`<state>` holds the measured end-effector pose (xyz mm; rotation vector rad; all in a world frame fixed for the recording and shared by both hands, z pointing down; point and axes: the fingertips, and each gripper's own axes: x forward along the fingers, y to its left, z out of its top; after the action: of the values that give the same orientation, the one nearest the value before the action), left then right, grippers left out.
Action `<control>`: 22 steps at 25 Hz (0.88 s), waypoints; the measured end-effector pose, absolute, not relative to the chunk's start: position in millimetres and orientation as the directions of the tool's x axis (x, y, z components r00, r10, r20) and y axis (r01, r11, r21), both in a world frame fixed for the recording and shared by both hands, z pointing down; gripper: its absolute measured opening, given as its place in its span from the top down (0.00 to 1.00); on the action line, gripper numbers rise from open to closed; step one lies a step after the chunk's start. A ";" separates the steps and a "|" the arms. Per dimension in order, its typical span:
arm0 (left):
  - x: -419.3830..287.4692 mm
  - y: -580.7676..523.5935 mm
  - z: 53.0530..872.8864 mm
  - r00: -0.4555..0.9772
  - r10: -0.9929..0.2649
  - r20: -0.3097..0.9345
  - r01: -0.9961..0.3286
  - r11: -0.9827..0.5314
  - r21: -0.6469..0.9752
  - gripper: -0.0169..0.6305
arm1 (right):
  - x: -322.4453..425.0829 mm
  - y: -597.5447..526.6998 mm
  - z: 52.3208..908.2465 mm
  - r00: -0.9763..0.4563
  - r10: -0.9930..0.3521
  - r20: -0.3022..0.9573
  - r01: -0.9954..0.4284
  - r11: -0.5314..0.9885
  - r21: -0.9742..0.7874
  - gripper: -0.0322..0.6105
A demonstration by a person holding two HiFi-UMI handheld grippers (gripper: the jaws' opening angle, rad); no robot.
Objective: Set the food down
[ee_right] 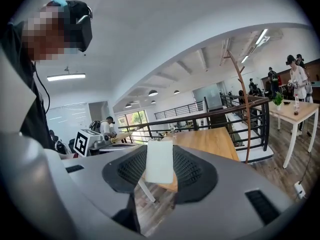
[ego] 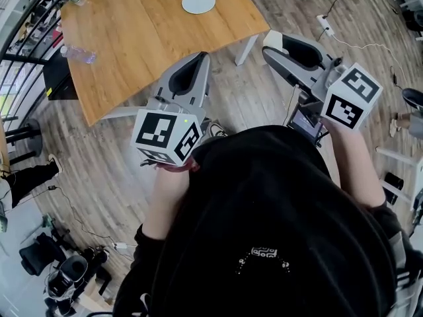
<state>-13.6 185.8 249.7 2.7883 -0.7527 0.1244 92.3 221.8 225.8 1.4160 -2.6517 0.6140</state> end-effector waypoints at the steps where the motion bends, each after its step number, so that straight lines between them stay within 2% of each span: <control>1: -15.2 182.6 250.5 0.865 -0.479 0.150 -0.502 -0.838 0.214 0.97 | 89.2 218.2 225.4 -0.571 -0.782 0.252 -0.813 0.495 -0.306 0.68; 7: -28.6 167.0 256.1 0.868 -0.465 0.175 -0.493 -0.850 0.188 0.97 | 73.8 198.9 225.7 -0.567 -0.776 0.277 -0.819 0.494 -0.293 0.68; 14: -43.5 155.4 269.5 0.877 -0.452 0.163 -0.480 -0.843 0.244 0.97 | 51.0 181.7 232.4 -0.596 -0.738 0.315 -0.801 0.524 -0.289 0.68; 22: -35.6 135.8 274.6 0.868 -0.459 0.187 -0.494 -0.831 0.256 0.97 | 59.3 156.2 235.6 -0.626 -0.711 0.320 -0.778 0.541 -0.320 0.68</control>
<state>-35.6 135.8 274.6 2.7442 -0.7174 0.1690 59.3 156.2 235.6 1.2763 -2.6214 0.6589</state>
